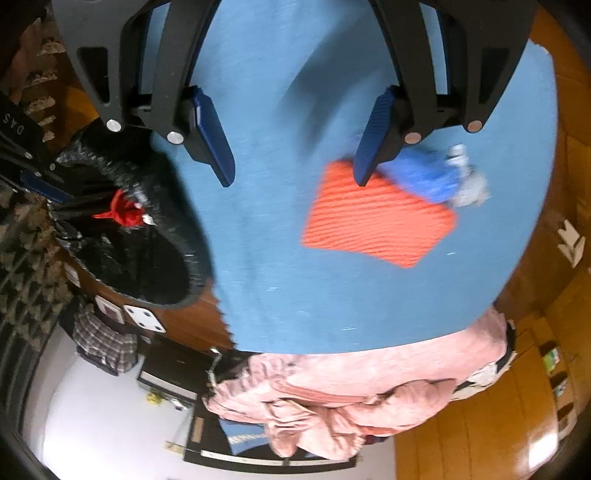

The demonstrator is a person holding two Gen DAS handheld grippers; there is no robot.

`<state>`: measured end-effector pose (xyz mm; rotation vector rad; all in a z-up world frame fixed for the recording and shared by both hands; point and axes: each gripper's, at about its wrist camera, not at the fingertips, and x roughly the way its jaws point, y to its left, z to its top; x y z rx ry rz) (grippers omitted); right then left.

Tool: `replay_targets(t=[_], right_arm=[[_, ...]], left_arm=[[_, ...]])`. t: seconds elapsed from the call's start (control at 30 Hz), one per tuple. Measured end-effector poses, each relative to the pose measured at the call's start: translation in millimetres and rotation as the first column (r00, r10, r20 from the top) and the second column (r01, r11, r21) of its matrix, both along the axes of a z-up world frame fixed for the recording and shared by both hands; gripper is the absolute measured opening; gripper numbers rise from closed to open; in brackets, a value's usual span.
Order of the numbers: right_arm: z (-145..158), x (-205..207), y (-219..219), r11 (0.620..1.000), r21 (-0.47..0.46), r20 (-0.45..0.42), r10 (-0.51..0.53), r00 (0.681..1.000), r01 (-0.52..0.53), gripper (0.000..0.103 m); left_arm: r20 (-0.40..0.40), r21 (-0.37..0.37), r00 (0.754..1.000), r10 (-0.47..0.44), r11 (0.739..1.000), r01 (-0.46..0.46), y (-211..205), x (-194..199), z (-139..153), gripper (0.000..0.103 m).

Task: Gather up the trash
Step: 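Move both open tools back over the table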

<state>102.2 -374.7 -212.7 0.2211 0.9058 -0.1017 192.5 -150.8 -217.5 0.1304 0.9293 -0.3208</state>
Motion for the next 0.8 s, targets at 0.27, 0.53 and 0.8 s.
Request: replay_targets(t=[0.27, 0.53, 0.8], right_arm=[[4, 10, 75, 0.997, -0.001, 0.018, 0.074, 0.997, -0.074, 0.033], [1, 29, 140, 0.992, -0.007, 0.033, 0.123, 0.992, -0.123, 0.033], [-12, 54, 195, 0.985, 0.0, 0.037, 0.173, 0.984, -0.173, 0.033]], left_arm=[[0.019, 0.018, 0.994, 0.108, 0.994, -0.108, 89, 2, 3, 0.065], [0.041, 0.045, 0.981, 0.189, 0.981, -0.191, 167, 6, 0, 0.065], [0.051, 0.035, 0.978, 0.203, 0.978, -0.205, 205, 6, -8, 0.065]])
